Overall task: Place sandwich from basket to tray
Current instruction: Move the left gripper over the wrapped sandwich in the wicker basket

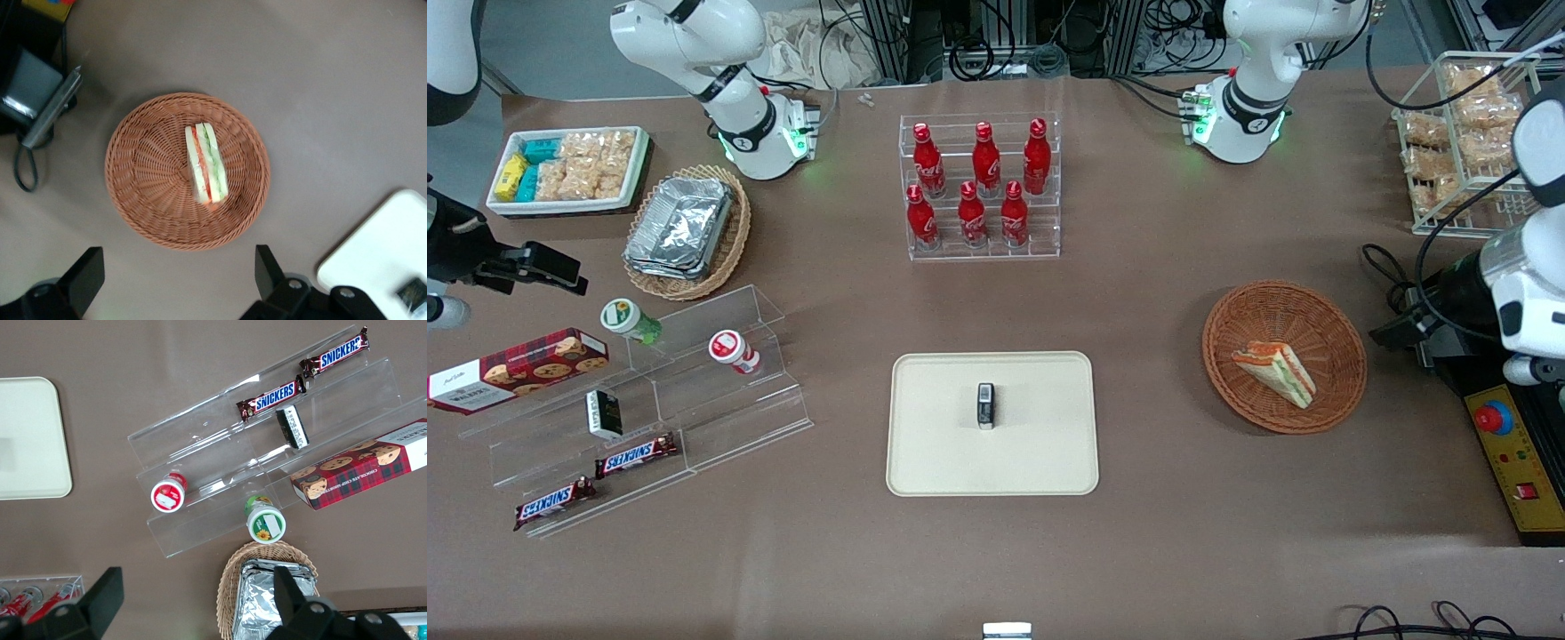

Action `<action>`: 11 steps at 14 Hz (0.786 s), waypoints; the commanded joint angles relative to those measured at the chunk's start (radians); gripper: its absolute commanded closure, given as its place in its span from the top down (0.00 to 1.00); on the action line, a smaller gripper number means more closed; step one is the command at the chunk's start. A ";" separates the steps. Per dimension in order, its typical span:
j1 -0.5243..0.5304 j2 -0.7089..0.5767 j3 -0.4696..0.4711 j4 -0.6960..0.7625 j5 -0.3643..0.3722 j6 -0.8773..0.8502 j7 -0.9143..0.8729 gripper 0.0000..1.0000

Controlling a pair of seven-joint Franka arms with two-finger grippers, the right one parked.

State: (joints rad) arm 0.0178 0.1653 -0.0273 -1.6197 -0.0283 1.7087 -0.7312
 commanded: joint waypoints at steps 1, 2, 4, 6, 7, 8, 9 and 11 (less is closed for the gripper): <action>0.002 -0.016 -0.005 -0.127 -0.005 0.113 -0.154 1.00; 0.001 -0.015 -0.006 -0.167 -0.010 0.159 -0.177 1.00; -0.001 0.003 -0.008 -0.225 -0.012 0.250 -0.236 1.00; -0.019 0.008 -0.008 -0.272 -0.013 0.314 -0.273 1.00; -0.022 0.023 -0.008 -0.282 -0.013 0.336 -0.293 1.00; -0.028 0.028 -0.011 -0.296 -0.015 0.357 -0.303 1.00; -0.047 0.033 -0.011 -0.318 -0.015 0.388 -0.315 1.00; -0.050 0.043 -0.011 -0.365 -0.015 0.443 -0.324 1.00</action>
State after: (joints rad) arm -0.0239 0.2080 -0.0381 -1.9339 -0.0356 2.0917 -1.0223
